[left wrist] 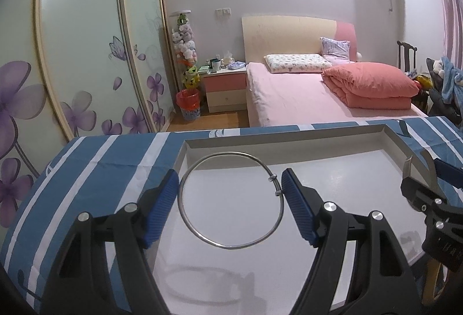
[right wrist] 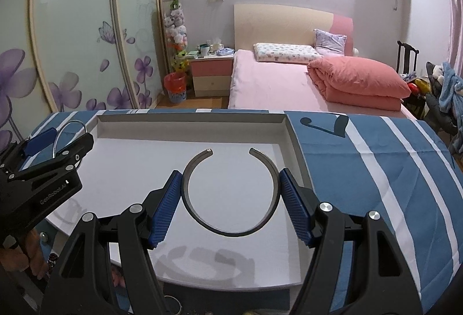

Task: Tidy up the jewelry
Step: 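Carry both bangles into the gray tray and open both grippers, then move the left gripper to the dark red bead bracelet and grasp it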

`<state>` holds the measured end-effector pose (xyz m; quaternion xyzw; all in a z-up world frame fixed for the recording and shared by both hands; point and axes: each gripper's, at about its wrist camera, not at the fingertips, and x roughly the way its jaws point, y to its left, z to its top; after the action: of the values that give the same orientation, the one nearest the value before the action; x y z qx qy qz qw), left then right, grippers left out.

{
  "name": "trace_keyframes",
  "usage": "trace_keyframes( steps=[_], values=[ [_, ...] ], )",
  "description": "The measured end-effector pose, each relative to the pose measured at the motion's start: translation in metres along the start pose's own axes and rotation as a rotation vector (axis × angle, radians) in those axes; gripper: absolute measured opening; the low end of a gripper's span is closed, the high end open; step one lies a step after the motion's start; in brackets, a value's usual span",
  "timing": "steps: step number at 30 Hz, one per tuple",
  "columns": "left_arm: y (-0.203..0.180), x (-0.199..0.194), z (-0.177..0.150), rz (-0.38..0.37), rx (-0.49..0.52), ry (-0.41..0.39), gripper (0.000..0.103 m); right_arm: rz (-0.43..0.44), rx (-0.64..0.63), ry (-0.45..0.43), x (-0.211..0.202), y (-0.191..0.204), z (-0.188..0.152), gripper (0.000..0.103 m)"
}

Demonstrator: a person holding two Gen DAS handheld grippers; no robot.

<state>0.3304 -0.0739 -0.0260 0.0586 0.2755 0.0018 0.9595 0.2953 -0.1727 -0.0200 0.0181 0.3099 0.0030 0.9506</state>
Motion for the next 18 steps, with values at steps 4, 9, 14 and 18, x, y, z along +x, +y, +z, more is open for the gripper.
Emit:
trace_keyframes(
  steps=[4,9,14,18],
  values=[
    [-0.003,0.004,-0.001,0.004,0.008,0.013,0.072,0.002,-0.006,-0.035,-0.007,0.002,0.001,0.079],
    [-0.001,0.007,0.000,0.008,-0.001,0.018,0.072,0.013,0.004,-0.061,-0.014,-0.002,0.005,0.079],
    [0.000,0.005,0.000,0.011,0.007,0.023,0.072,0.014,0.022,-0.088,-0.026,-0.007,0.008,0.079],
    [0.004,-0.003,0.002,0.006,0.004,0.016,0.072,0.018,0.031,-0.110,-0.042,-0.010,0.005,0.079]
  ],
)
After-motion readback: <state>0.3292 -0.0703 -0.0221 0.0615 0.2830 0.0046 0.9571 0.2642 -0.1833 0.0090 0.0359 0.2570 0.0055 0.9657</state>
